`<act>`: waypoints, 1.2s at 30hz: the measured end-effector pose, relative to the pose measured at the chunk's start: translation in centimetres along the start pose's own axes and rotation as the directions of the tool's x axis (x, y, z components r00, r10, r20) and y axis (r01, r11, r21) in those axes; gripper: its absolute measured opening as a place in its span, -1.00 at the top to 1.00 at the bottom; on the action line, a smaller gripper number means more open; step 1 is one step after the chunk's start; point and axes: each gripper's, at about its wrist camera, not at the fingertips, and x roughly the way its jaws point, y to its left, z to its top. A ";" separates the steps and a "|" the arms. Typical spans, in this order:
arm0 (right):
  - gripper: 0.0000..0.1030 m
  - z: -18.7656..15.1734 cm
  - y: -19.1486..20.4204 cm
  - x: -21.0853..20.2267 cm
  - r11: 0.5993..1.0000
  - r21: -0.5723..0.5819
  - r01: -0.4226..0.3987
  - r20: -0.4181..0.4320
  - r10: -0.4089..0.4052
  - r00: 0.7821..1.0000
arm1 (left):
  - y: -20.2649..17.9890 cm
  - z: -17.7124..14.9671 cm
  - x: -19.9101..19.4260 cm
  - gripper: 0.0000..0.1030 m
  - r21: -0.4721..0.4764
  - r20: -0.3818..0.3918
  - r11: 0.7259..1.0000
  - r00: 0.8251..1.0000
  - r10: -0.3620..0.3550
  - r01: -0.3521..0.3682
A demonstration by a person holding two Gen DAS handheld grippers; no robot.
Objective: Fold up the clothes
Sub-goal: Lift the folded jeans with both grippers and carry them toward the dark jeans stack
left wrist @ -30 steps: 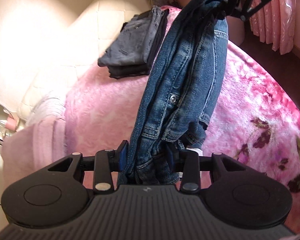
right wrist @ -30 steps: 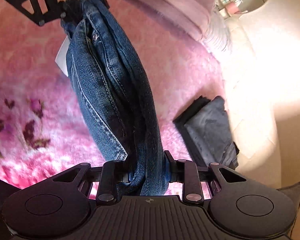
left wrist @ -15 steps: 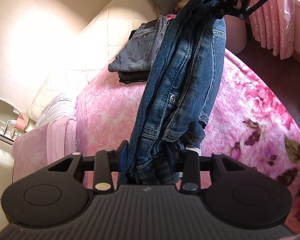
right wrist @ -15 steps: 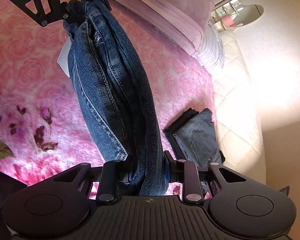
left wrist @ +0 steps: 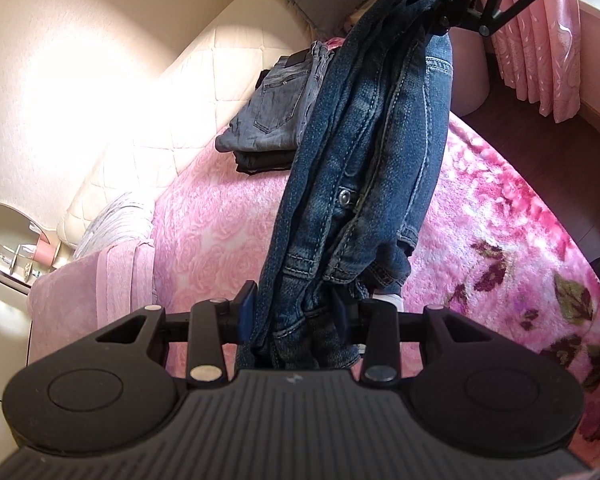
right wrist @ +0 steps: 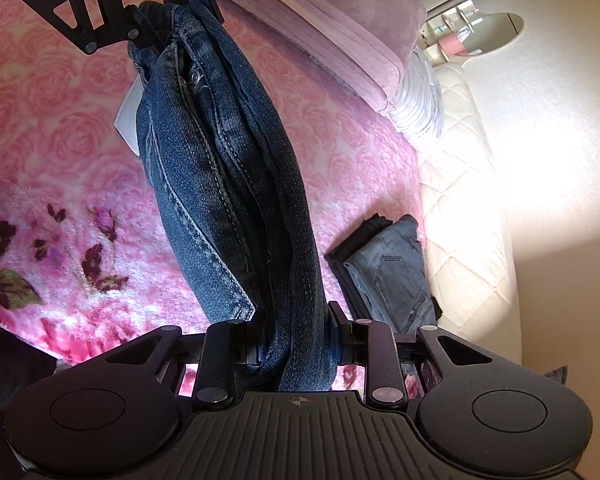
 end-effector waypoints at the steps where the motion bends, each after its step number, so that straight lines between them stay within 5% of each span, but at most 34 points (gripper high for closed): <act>1: 0.47 -0.1 0.1 -0.2 1.000 0.001 0.003 -0.001 -0.003 1.000 | 0.0 0.0 -0.1 0.32 0.002 0.003 1.000 1.000 0.001 -0.001; 18: 0.47 -4.1 -3.1 0.8 1.000 0.007 -0.024 0.055 0.024 0.998 | -0.2 4.9 1.5 0.32 -0.015 -0.061 0.999 0.998 0.030 -0.031; 28: 0.47 -10.4 -12.2 5.0 0.994 -0.064 -0.092 0.177 0.102 0.979 | 1.4 13.9 5.1 0.32 -0.103 -0.197 0.992 0.979 0.055 -0.076; 36: 0.47 -12.9 -20.2 7.2 0.994 -0.091 -0.067 0.221 0.085 0.972 | 5.6 18.7 7.1 0.33 -0.137 -0.206 0.980 0.972 0.116 -0.146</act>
